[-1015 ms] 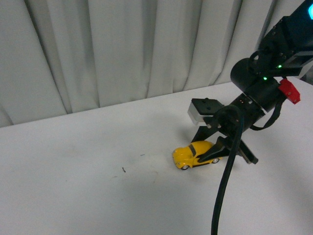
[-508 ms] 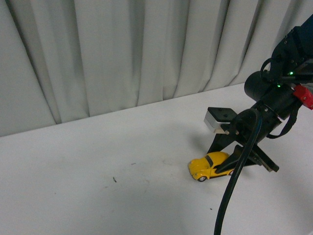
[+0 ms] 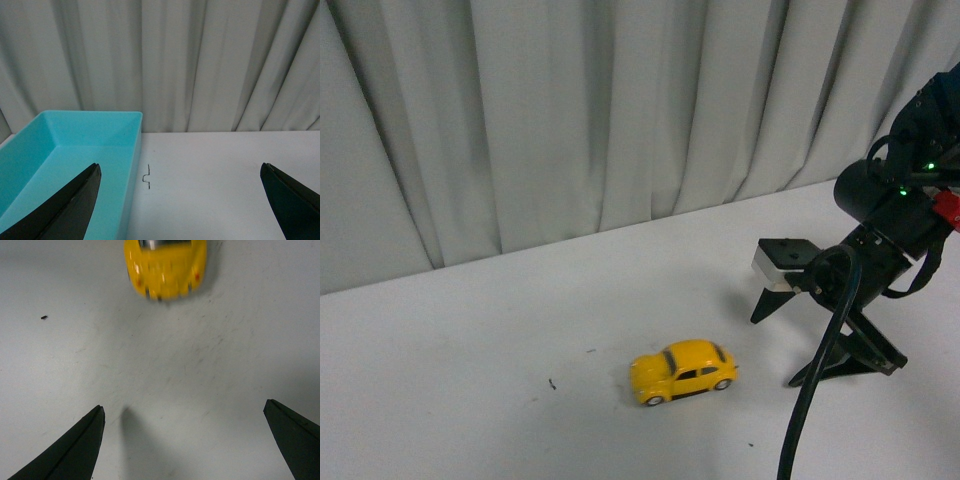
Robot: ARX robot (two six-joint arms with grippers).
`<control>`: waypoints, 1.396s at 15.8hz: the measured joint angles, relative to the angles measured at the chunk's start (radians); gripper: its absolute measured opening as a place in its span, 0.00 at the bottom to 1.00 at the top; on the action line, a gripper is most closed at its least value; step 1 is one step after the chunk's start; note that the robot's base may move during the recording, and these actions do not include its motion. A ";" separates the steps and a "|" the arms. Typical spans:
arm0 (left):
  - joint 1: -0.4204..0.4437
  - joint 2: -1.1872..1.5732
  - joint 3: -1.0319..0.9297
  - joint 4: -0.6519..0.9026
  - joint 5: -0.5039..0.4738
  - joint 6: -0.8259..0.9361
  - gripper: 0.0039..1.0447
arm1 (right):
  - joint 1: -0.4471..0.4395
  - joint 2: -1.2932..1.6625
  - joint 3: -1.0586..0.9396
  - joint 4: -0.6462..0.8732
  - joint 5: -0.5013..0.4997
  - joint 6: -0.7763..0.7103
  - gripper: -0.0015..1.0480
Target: Wind up and store yellow beetle toy
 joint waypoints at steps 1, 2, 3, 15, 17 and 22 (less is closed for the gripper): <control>0.000 0.000 0.000 0.000 0.000 0.000 0.94 | 0.000 -0.002 0.000 0.002 0.000 0.000 0.94; 0.000 0.000 0.000 0.000 0.000 0.000 0.94 | 0.000 -0.002 -0.002 0.004 0.000 0.000 0.94; 0.000 0.000 0.000 0.000 0.000 0.000 0.94 | 0.001 -0.002 -0.003 0.004 0.002 0.000 0.94; 0.000 0.000 0.000 0.000 0.000 0.000 0.94 | 0.029 -0.179 0.098 0.040 -0.149 -0.001 0.94; 0.000 0.000 0.000 0.000 0.000 0.000 0.94 | 0.034 -0.236 0.132 0.028 -0.188 -0.002 0.94; 0.000 0.000 0.000 0.000 0.000 0.000 0.94 | 0.034 -0.379 0.105 0.020 -0.213 -0.003 0.94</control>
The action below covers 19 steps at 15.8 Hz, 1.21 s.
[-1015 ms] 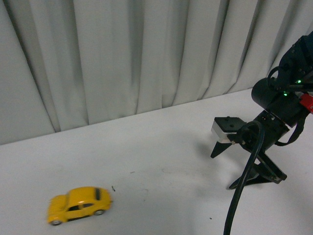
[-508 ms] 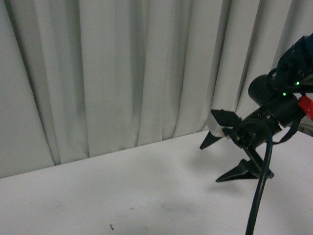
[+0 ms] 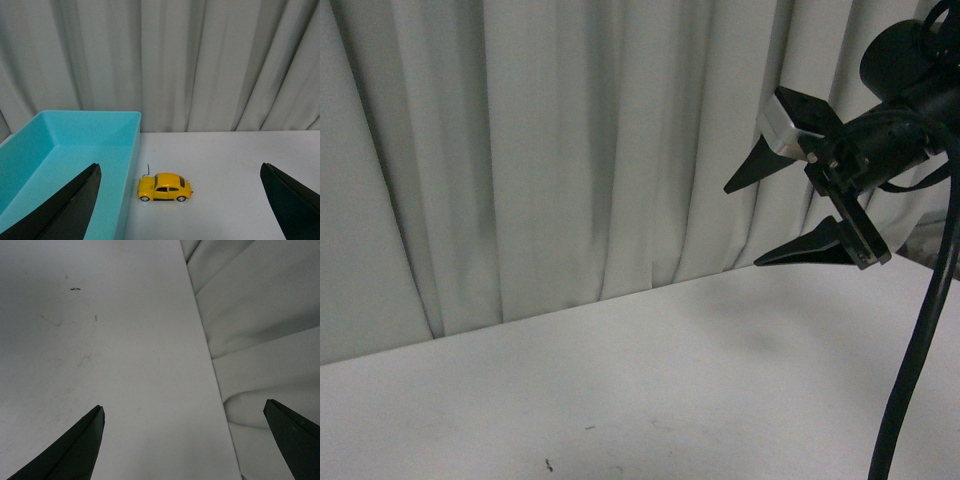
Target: Wind up and store yellow beetle toy
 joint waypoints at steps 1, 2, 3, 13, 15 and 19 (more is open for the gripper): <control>0.000 0.000 0.000 0.000 0.000 0.000 0.94 | 0.006 -0.041 -0.047 0.087 0.016 0.045 0.92; 0.000 0.000 0.000 0.000 0.000 0.000 0.94 | 0.042 -0.158 -0.250 0.510 0.247 0.247 0.83; 0.000 0.000 0.000 -0.001 0.000 0.000 0.94 | 0.091 -0.285 -0.462 0.821 0.423 0.521 0.72; 0.000 0.000 0.000 0.000 0.000 0.000 0.94 | 0.333 -1.052 -1.281 1.380 0.845 1.730 0.02; 0.000 0.000 0.000 0.000 0.000 0.000 0.94 | 0.332 -1.120 -1.330 1.356 0.845 1.730 0.02; 0.000 0.000 0.000 0.000 0.000 0.000 0.94 | 0.332 -1.268 -1.395 1.275 0.846 1.730 0.02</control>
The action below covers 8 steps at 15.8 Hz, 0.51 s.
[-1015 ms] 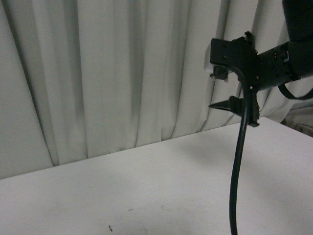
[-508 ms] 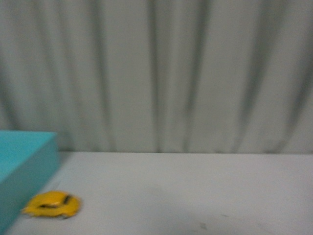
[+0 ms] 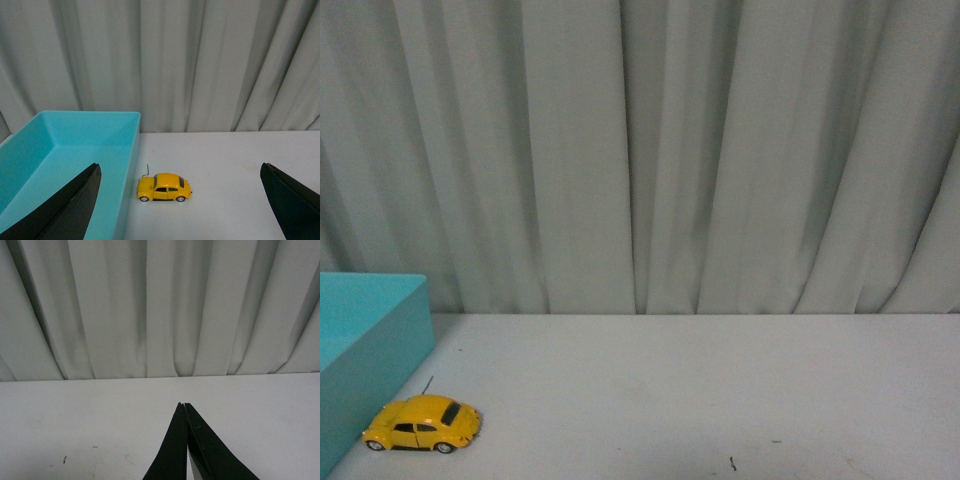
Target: Wind up and store yellow beetle toy
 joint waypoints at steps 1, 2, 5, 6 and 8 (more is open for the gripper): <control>0.000 0.000 0.000 0.000 0.000 0.000 0.94 | 0.000 -0.097 -0.023 -0.069 0.000 0.001 0.02; 0.000 0.000 0.000 0.000 0.000 0.000 0.94 | 0.000 -0.123 -0.032 -0.077 0.000 0.002 0.02; 0.000 0.000 0.000 0.000 0.000 0.000 0.94 | 0.000 -0.197 -0.061 -0.122 0.002 0.002 0.02; 0.000 0.000 0.000 0.000 0.000 0.000 0.94 | 0.000 -0.233 -0.061 -0.147 0.002 0.002 0.02; 0.000 0.000 0.000 0.000 0.000 0.000 0.94 | 0.000 -0.248 -0.061 -0.161 0.001 0.002 0.02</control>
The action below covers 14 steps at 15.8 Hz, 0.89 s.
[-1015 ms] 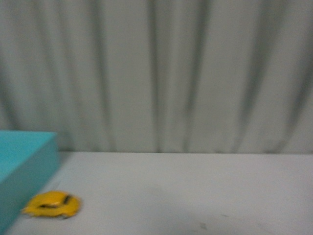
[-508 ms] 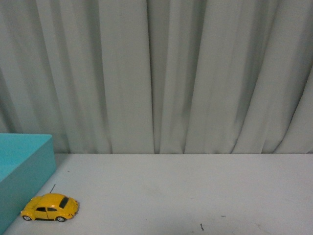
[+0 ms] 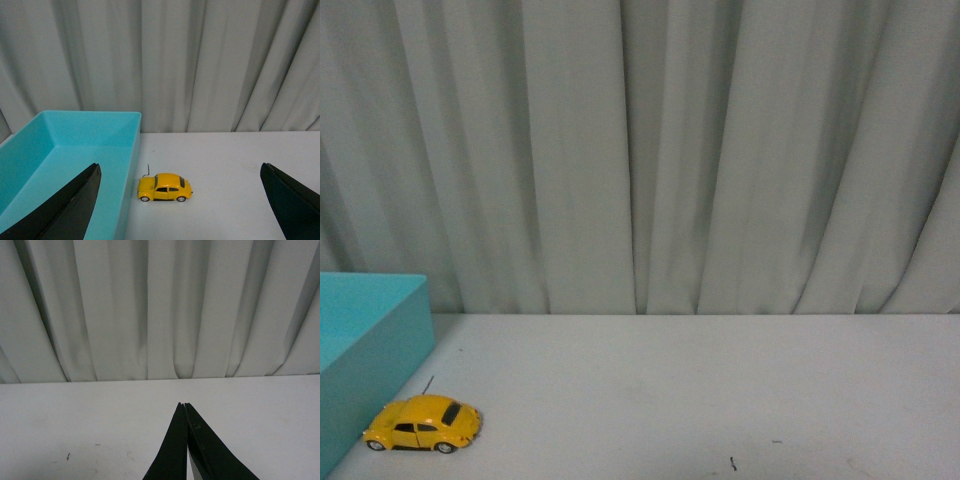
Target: Wind up and store yellow beetle toy
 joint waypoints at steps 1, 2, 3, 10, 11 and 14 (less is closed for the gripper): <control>0.000 0.000 0.000 0.000 0.000 0.000 0.94 | 0.000 -0.007 0.000 -0.011 0.000 0.000 0.02; 0.000 0.000 0.000 0.000 0.000 0.000 0.94 | 0.000 -0.014 0.000 -0.021 0.000 0.000 0.02; 0.000 0.000 0.000 0.000 0.000 0.000 0.94 | 0.000 -0.030 0.000 -0.040 0.000 0.000 0.02; 0.000 0.000 0.000 0.000 0.000 0.000 0.94 | 0.000 -0.182 0.000 -0.187 0.000 0.000 0.02; 0.000 0.000 0.000 0.000 0.000 0.000 0.94 | 0.000 -0.194 0.000 -0.201 0.000 0.000 0.02; 0.000 0.000 0.000 -0.001 0.001 0.000 0.94 | 0.000 -0.372 0.001 -0.373 0.000 0.000 0.02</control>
